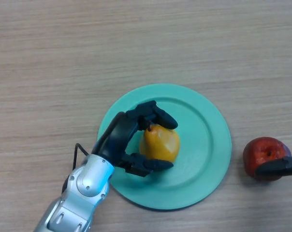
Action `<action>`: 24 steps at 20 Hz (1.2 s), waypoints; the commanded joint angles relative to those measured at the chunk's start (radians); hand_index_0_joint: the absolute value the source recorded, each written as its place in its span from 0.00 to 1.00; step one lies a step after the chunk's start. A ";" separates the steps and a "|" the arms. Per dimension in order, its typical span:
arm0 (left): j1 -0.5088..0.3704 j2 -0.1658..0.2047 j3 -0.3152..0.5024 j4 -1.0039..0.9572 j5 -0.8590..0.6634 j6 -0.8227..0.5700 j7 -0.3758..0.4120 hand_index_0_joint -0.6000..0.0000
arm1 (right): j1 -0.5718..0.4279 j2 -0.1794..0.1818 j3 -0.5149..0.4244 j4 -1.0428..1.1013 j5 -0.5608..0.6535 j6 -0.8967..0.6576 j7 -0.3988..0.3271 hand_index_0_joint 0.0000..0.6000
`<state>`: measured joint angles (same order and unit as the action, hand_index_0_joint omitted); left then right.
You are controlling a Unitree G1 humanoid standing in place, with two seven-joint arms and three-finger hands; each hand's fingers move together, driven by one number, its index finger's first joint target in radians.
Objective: Pick up the yellow pear and place it on the plate
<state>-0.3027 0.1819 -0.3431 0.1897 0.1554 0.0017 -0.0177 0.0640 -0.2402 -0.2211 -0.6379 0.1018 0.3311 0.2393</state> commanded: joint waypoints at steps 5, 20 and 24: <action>-0.058 0.008 0.011 -0.020 0.100 -0.047 0.063 0.67 | -0.010 -0.020 -0.069 -0.042 0.023 -0.149 -0.027 0.00; 0.089 0.079 0.443 -0.482 -0.245 -0.085 -0.054 1.00 | -0.062 -0.042 -0.029 0.061 0.044 -0.174 -0.033 0.00; 0.150 0.131 0.552 -0.502 -0.429 -0.065 -0.107 1.00 | -0.083 -0.046 -0.016 0.109 0.052 -0.210 -0.049 0.00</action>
<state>-0.1245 0.2769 0.1530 -0.2459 -0.2675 0.0126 -0.1110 0.0080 -0.2506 -0.2059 -0.4833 0.1086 0.2833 0.2180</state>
